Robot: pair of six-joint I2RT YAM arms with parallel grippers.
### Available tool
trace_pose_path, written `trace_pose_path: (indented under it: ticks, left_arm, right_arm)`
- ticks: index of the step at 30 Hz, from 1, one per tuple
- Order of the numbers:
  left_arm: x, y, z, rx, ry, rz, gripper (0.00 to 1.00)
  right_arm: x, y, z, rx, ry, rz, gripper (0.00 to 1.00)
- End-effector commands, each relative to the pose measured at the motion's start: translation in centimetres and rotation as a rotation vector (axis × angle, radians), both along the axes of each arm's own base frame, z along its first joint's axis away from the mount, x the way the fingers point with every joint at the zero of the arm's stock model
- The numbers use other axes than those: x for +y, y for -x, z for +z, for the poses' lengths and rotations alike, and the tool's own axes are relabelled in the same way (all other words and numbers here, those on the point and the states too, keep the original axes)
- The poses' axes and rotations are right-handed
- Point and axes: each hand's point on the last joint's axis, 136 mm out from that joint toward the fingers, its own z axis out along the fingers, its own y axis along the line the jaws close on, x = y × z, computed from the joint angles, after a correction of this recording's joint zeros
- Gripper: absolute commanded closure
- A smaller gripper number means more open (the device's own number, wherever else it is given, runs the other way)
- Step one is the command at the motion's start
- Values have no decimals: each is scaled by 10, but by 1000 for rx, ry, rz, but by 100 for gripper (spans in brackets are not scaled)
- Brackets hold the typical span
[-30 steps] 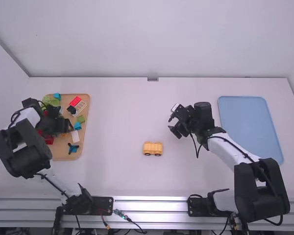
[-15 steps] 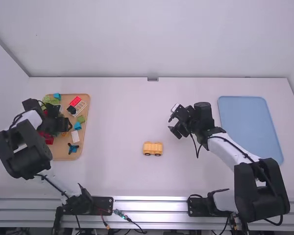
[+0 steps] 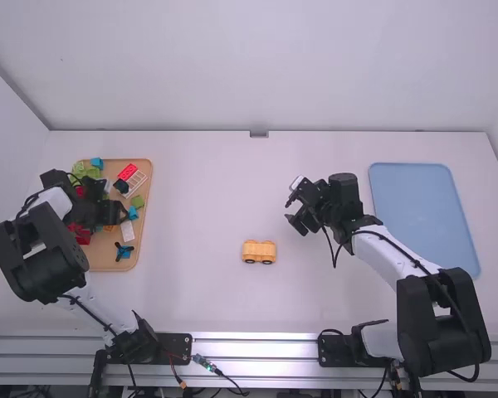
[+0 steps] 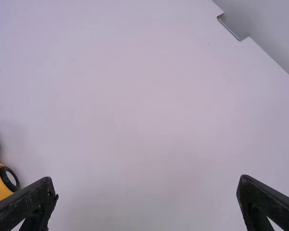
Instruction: Assemble lego blocks to make yellow taxi
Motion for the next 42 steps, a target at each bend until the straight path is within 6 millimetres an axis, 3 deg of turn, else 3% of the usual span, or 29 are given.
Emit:
trace_pose_path:
  ticks: [1,7,15,19,28,34,37,42]
  left_arm:
    - [7,3,-7,43,-37,31,29]
    - [2,-8,-7,-33,-10,13,28]
    - [9,7,-23,33,-73,33,28]
    - [16,20,-28,101,-118,50,34]
    - [15,22,-29,110,-119,48,37]
    - [13,26,-30,120,-132,-20,52]
    - [11,24,-29,106,-125,-31,48]
    - [10,25,-30,108,-123,-31,53]
  right_arm:
    - [-2,0,8,-17,-7,-9,1]
    - [-2,0,7,-16,-8,-8,1]
    - [-2,0,7,-16,-8,-8,1]
    - [-2,0,7,-15,-7,-9,1]
    - [-2,0,7,-16,-8,-8,1]
    - [-2,0,7,-16,-7,-8,1]
    - [-2,0,7,-16,-7,-8,1]
    - [-2,0,7,-15,-7,-8,1]
